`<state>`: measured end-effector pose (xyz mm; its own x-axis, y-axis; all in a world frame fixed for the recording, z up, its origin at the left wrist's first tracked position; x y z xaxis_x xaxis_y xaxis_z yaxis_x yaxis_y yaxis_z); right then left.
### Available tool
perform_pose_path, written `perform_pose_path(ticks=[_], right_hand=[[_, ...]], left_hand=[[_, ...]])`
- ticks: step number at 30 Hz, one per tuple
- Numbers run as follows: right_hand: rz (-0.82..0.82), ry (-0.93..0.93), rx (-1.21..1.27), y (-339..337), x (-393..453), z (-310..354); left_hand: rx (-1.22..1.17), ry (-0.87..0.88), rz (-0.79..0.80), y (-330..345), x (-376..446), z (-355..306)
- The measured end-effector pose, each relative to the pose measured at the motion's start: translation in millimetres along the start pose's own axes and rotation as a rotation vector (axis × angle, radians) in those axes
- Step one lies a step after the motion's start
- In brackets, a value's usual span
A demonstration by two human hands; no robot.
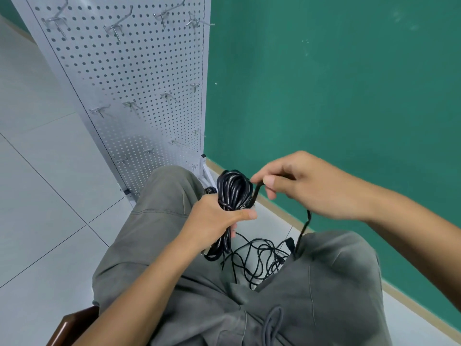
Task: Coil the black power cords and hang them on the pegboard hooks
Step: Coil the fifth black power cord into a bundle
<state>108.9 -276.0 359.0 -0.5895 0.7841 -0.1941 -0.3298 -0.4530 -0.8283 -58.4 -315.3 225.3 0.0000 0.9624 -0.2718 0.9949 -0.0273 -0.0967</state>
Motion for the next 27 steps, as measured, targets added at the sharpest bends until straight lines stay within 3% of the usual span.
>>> perform_pose_path(ticks=[4, 8, 12, 19, 22, 27], right_hand=[[0.116, -0.093, -0.030, -1.2, 20.6, 30.0], [0.216, -0.060, -0.092, -3.5, 45.6, 45.3], [0.350, -0.004, -0.049, -4.7, 69.7, 33.5], [0.631, 0.019, 0.659, 16.1, 88.1, -6.7], [0.576, 0.016, 0.843, 25.8, 82.0, -18.4], [0.479, 0.001, 1.050, 44.9, 72.4, -32.6]], left_hand=[[0.158, 0.025, 0.089, 6.6, -7.1, -5.1], [0.324, 0.085, 0.167, 7.4, -16.9, -14.4], [0.322, 0.140, 0.267, 5.6, -20.6, -17.4], [-0.058, 0.245, 0.323, 4.4, -24.7, -19.2], [-0.294, 0.231, 0.267, 3.8, -23.5, -19.6], [-0.665, 0.066, 0.226, 10.2, -19.0, -8.9]])
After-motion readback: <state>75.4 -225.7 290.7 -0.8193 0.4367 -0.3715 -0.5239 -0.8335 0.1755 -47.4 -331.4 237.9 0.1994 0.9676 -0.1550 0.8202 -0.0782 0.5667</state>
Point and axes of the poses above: each hand's wrist, its own x-axis towards the middle knuckle, its own y-axis out of the palm, z = x × y, the point moved 2 cm from there along x, towards the middle knuckle, and after that the axes turned 7 degrees about -x, right-handed, at the moved point
